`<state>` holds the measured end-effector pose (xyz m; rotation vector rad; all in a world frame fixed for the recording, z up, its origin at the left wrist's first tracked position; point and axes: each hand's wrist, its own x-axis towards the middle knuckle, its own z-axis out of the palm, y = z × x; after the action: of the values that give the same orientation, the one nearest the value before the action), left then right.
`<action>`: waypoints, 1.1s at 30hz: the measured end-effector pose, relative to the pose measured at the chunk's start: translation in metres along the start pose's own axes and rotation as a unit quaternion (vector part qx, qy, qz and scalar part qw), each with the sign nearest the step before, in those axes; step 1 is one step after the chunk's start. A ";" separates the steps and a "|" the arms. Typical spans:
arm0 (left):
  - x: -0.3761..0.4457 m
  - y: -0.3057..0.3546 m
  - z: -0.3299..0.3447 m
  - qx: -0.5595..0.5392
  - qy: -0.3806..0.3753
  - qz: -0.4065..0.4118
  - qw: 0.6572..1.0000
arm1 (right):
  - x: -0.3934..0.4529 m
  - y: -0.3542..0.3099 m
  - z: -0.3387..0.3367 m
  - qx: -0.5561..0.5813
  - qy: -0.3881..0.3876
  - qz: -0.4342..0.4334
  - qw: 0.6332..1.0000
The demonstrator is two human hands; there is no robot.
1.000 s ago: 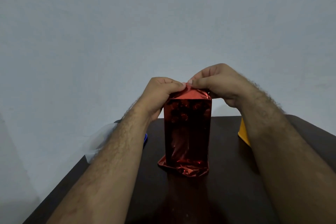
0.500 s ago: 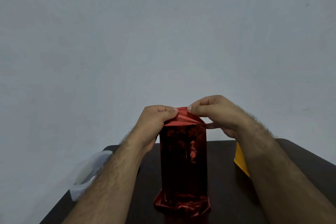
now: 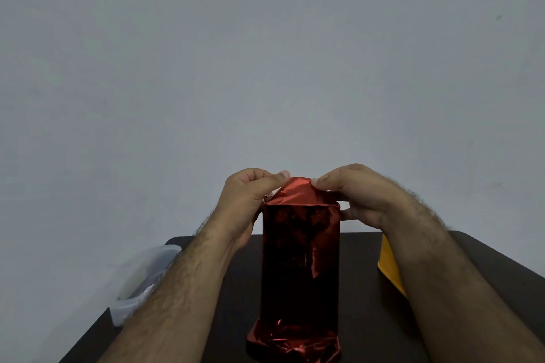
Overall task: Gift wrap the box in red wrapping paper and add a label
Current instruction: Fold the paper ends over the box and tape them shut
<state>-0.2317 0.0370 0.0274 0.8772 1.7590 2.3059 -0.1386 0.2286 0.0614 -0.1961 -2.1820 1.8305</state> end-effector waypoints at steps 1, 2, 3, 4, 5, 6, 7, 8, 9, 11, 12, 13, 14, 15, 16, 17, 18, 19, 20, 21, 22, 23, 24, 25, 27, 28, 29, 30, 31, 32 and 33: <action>0.000 0.000 -0.002 0.001 0.001 0.001 1.000 | -0.001 0.000 0.000 0.005 0.004 0.005 1.000; 0.001 0.000 -0.004 0.010 -0.001 0.002 1.000 | -0.001 0.000 0.000 0.009 0.009 0.009 1.000; 0.002 0.000 -0.006 0.024 -0.006 0.001 1.000 | -0.001 -0.001 0.000 0.012 0.011 0.012 1.000; 0.003 -0.001 -0.008 0.042 -0.009 -0.001 0.999 | -0.001 -0.001 0.000 0.015 0.011 0.014 1.000; 0.004 -0.002 -0.009 0.056 -0.012 -0.003 0.998 | -0.001 -0.001 0.001 0.019 0.008 0.017 1.000; 0.005 -0.002 -0.009 0.065 -0.015 -0.005 0.998 | -0.001 -0.002 0.001 0.021 0.003 0.020 1.000; 0.005 -0.003 -0.008 0.067 -0.018 -0.007 0.998 | -0.001 -0.002 0.002 0.023 0.000 0.023 0.999; 0.005 -0.003 -0.007 0.065 -0.018 -0.010 0.998 | -0.001 -0.002 0.002 0.024 -0.003 0.025 0.999; 0.005 -0.003 -0.005 0.062 -0.017 -0.013 0.998 | -0.001 -0.002 0.003 0.025 -0.005 0.026 0.999; 0.005 -0.003 -0.003 0.050 -0.017 -0.026 0.998 | -0.001 -0.001 0.004 0.025 -0.005 0.027 0.999; 0.005 -0.003 -0.002 0.042 -0.018 -0.034 0.998 | 0.000 0.000 0.004 0.025 -0.003 0.027 0.999; 0.006 -0.004 -0.002 0.031 -0.017 -0.042 0.998 | 0.000 0.001 0.004 0.027 -0.002 0.026 0.999; 0.007 -0.006 -0.001 0.021 -0.018 -0.051 0.998 | 0.001 0.001 0.005 0.030 -0.002 0.024 0.999; 0.007 -0.006 0.000 0.014 -0.019 -0.058 0.998 | 0.001 0.002 0.005 0.032 -0.004 0.024 0.999; 0.008 -0.007 0.000 0.011 -0.020 -0.063 0.998 | 0.002 0.002 0.005 0.033 -0.005 0.025 0.999; 0.009 -0.008 0.000 0.010 -0.021 -0.067 0.997 | 0.002 0.003 0.006 0.032 -0.005 0.024 0.999; 0.010 -0.009 0.000 0.009 -0.023 -0.072 0.997 | 0.002 0.003 0.007 0.031 -0.005 0.024 0.999; 0.010 -0.010 -0.001 0.009 -0.026 -0.077 0.997 | 0.003 0.004 0.007 0.029 -0.003 0.023 0.999; 0.011 -0.010 -0.001 0.009 -0.030 -0.084 0.996 | 0.003 0.005 0.008 0.025 0.000 0.020 0.999; 0.011 -0.011 -0.002 0.008 -0.036 -0.090 0.995 | 0.004 0.006 0.008 0.018 0.007 0.016 1.000; 0.012 -0.011 -0.002 0.008 -0.041 -0.093 0.995 | 0.005 0.007 0.008 0.009 0.015 0.009 1.000; 0.012 -0.011 -0.002 0.009 -0.043 -0.093 0.995 | 0.006 0.008 0.008 0.001 0.024 0.003 1.000; 0.011 -0.010 -0.002 0.011 -0.041 -0.093 0.995 | 0.007 0.009 0.008 -0.005 0.031 -0.002 1.000; 0.011 -0.009 -0.001 0.014 -0.036 -0.091 0.995 | 0.008 0.009 0.008 -0.008 0.034 -0.005 0.999; 0.010 -0.009 0.000 0.023 -0.028 -0.088 0.996 | 0.009 0.011 0.009 -0.011 0.032 -0.014 0.999; 0.009 -0.008 0.001 0.025 -0.022 -0.087 0.996 | 0.009 0.011 0.009 -0.010 0.029 -0.020 0.999; 0.008 -0.008 0.001 0.026 -0.018 -0.085 0.996 | 0.010 0.011 0.008 -0.008 0.025 -0.027 0.999; 0.007 -0.008 0.002 0.026 -0.015 -0.082 0.996 | 0.010 0.012 0.008 -0.005 0.021 -0.032 0.999; 0.006 -0.008 0.003 0.026 -0.012 -0.078 0.997 | 0.010 0.012 0.008 0.001 0.018 -0.035 0.999; 0.005 -0.007 0.003 0.024 -0.007 -0.073 0.997 | 0.009 0.012 0.007 0.006 0.015 -0.036 0.999; 0.004 -0.006 0.004 0.024 -0.003 -0.068 0.997 | 0.009 0.012 0.008 0.008 0.009 -0.037 0.999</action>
<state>-0.2342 0.0441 0.0237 0.7460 1.8180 2.1838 -0.1501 0.2263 0.0495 -0.1247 -2.1321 1.7992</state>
